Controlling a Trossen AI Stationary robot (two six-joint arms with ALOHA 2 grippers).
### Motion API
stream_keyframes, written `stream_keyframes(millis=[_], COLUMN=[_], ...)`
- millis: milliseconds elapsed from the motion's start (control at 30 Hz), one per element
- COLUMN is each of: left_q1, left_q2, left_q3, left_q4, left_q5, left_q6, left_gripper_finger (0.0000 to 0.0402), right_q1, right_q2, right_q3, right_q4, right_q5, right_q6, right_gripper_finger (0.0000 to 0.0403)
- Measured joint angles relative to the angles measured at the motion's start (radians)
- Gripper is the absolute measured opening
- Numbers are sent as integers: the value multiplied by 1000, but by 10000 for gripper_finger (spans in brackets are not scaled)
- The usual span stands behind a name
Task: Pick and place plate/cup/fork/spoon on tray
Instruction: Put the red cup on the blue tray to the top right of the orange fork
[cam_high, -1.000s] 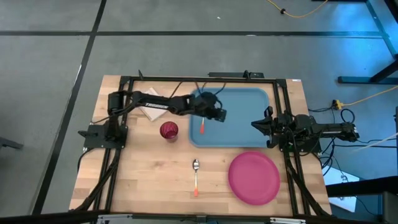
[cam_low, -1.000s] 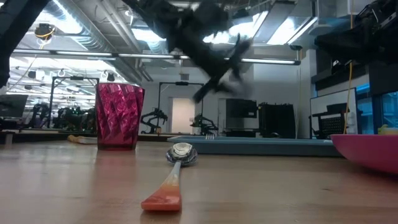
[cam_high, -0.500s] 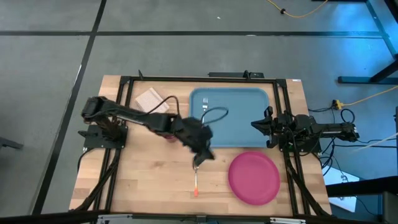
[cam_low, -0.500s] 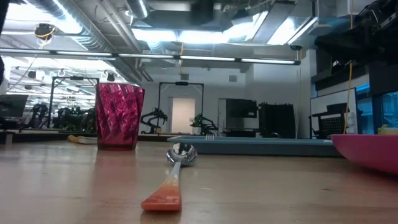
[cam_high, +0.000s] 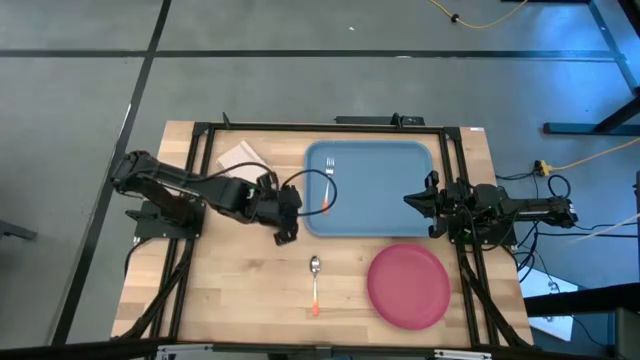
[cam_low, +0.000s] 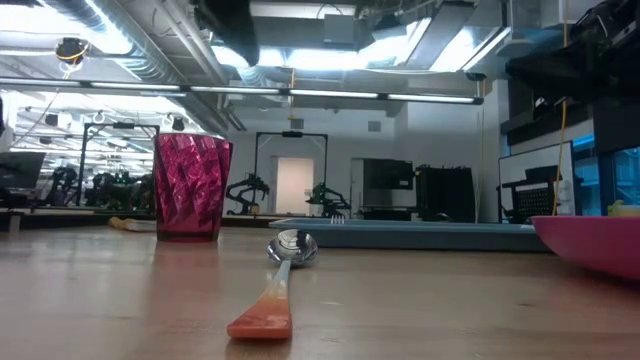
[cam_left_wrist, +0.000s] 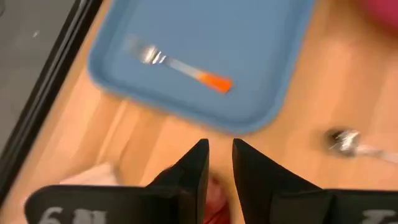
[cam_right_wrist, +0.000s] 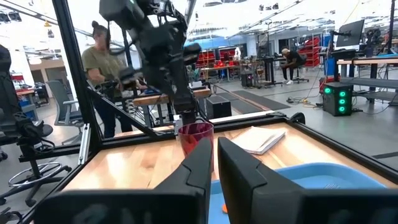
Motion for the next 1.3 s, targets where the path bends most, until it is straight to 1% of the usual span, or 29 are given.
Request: stream_keyframes(millis=[67, 200, 267, 367, 500, 667, 767, 933, 1300], left_q1=[20, 62, 74, 84, 88, 86, 86, 86, 86], left_q2=[0, 1, 1, 1, 1, 4, 15, 22, 19], left_q3=[-13, -63, -72, -75, -75, -84, -126, -196, -207], left_q4=[-21, -14, -11, -10, -19, -9, 1, 15, 40], left_q5=[24, 147, 193, 229, 234, 234, 238, 271, 279], left_q6=[-4, -4, -4, -13, -51, -77, -78, -98, -112], left_gripper_finger=[64, 64, 64, 64, 64, 64, 64, 66, 66], right_q1=[0, 0, 0, 0, 0, 0, 0, 0, 0], right_q2=[0, 0, 0, 0, 0, 0, 0, -1, -1], right_q3=[0, 0, 0, 0, 0, 0, 0, 0, 0], right_q4=[0, 0, 6, 6, 6, 6, 6, 9, 9], right_q5=[5, 8, 8, 8, 8, 8, 8, 8, 8], right_q6=[2, 3, 5, 41, 79, 80, 80, 82, 81], right_gripper_finger=[33, 33, 33, 33, 33, 33, 33, 33, 33])
